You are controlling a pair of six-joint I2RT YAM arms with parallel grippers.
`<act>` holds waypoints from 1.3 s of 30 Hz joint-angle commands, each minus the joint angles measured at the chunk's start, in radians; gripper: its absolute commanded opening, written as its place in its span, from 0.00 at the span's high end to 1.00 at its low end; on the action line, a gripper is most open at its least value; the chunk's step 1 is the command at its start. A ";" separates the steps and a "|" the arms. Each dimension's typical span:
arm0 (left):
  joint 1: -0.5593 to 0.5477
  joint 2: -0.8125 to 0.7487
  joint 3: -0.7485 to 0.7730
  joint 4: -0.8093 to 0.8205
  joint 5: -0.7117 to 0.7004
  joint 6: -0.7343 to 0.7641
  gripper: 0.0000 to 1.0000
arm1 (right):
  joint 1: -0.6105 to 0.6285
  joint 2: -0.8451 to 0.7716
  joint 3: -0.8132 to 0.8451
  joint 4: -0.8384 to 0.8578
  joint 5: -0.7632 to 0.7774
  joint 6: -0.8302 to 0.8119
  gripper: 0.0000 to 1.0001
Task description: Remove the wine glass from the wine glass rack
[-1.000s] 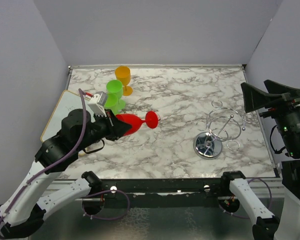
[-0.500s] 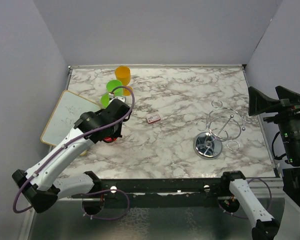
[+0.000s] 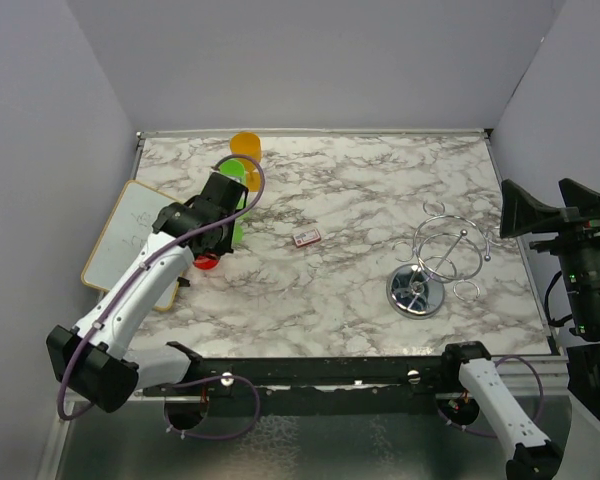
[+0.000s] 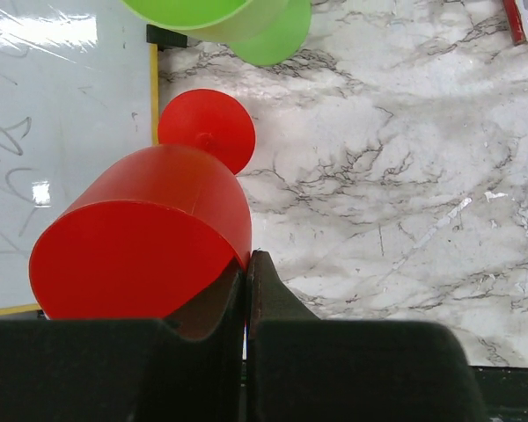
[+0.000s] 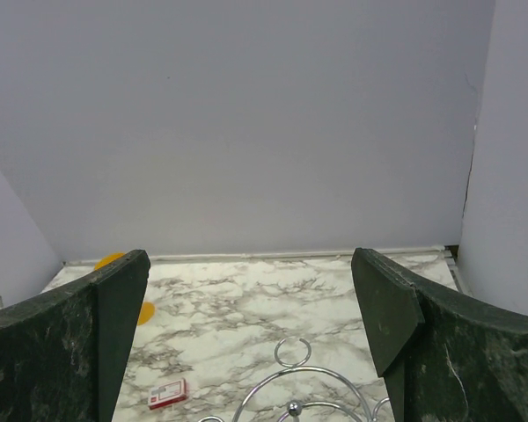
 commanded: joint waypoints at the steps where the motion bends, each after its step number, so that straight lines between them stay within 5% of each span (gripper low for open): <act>1: 0.037 0.016 -0.032 0.067 0.128 0.064 1.00 | 0.017 -0.019 -0.019 -0.006 0.057 -0.033 0.00; 14: 0.088 0.080 -0.063 0.099 0.138 0.090 0.97 | 0.029 -0.026 -0.047 0.009 0.066 -0.046 0.00; 30: 0.108 -0.014 0.029 0.110 0.183 0.091 0.41 | 0.047 0.000 -0.058 -0.021 -0.001 -0.044 0.00; 39: 0.108 -0.109 0.259 0.100 0.212 0.101 0.16 | 0.052 0.054 -0.041 -0.085 -0.165 0.000 0.00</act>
